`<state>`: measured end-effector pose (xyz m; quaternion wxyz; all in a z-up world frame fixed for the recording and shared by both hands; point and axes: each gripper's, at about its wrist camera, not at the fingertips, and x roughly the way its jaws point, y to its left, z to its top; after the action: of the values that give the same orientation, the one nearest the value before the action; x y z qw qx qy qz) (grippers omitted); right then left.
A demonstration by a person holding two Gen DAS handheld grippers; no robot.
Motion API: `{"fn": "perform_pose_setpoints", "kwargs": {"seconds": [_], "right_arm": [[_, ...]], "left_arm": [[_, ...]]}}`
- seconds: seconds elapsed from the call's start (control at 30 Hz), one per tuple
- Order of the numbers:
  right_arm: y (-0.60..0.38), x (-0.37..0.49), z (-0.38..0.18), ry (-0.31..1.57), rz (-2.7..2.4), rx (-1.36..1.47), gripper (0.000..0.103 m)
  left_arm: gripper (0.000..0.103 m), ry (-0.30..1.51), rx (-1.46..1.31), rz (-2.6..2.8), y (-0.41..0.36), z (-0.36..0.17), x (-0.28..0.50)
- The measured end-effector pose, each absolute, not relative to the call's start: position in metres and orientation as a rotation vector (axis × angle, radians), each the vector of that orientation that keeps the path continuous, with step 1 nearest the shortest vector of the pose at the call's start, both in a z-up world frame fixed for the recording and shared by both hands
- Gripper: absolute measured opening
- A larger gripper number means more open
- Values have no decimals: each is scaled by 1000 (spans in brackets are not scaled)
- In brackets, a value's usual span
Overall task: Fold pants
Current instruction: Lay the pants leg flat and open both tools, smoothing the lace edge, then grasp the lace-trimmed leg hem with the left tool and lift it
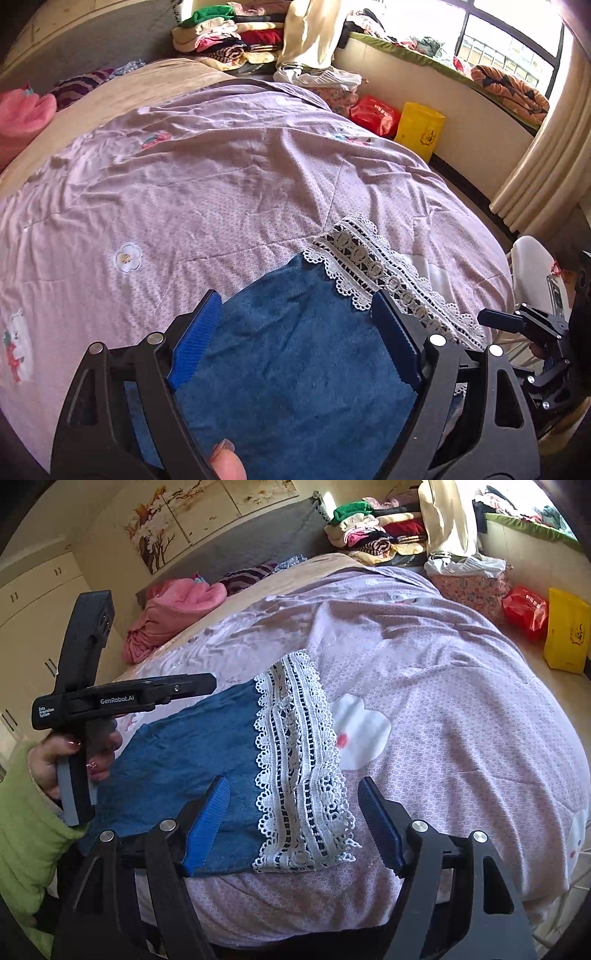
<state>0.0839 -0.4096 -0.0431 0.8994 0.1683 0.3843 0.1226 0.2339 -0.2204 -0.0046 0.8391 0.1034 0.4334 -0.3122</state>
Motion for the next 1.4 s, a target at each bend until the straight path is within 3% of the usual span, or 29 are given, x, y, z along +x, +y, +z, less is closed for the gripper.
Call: {"fn": "perform_pose_setpoints", "kwargs": {"seconds": [0.17, 0.27, 0.47, 0.57, 0.67, 0.7, 0.73, 0.97, 1.27, 1.4], "right_arm": [[-405, 96, -63, 842, 267, 390, 67], [-401, 95, -69, 848, 286, 406, 44], [-406, 100, -73, 845, 283, 431, 44], [-404, 102, -77, 845, 303, 440, 43], [-403, 101, -71, 826, 307, 443, 22], [-403, 100, -67, 817, 308, 438, 22], [-402, 99, -63, 804, 313, 434, 21], [-369, 90, -25, 735, 388, 348, 20], [-280, 88, 32, 660, 568, 187, 20], [-222, 89, 35, 670, 655, 76, 20]], "left_arm": [[76, 936, 323, -725, -240, -27, 250], [76, 986, 337, -744, -245, -44, 265], [73, 1021, 286, -790, -246, -55, 281], [55, 1016, 262, -807, -247, -53, 280], [36, 1010, 274, -817, -252, -53, 276], [26, 1015, 267, -834, -252, -53, 275], [23, 1017, 265, -847, -253, -53, 274], [9, 960, 225, -864, -240, -38, 269], [8, 848, 65, -833, -145, 13, 259], [8, 885, 33, -768, -90, 13, 252]]}}
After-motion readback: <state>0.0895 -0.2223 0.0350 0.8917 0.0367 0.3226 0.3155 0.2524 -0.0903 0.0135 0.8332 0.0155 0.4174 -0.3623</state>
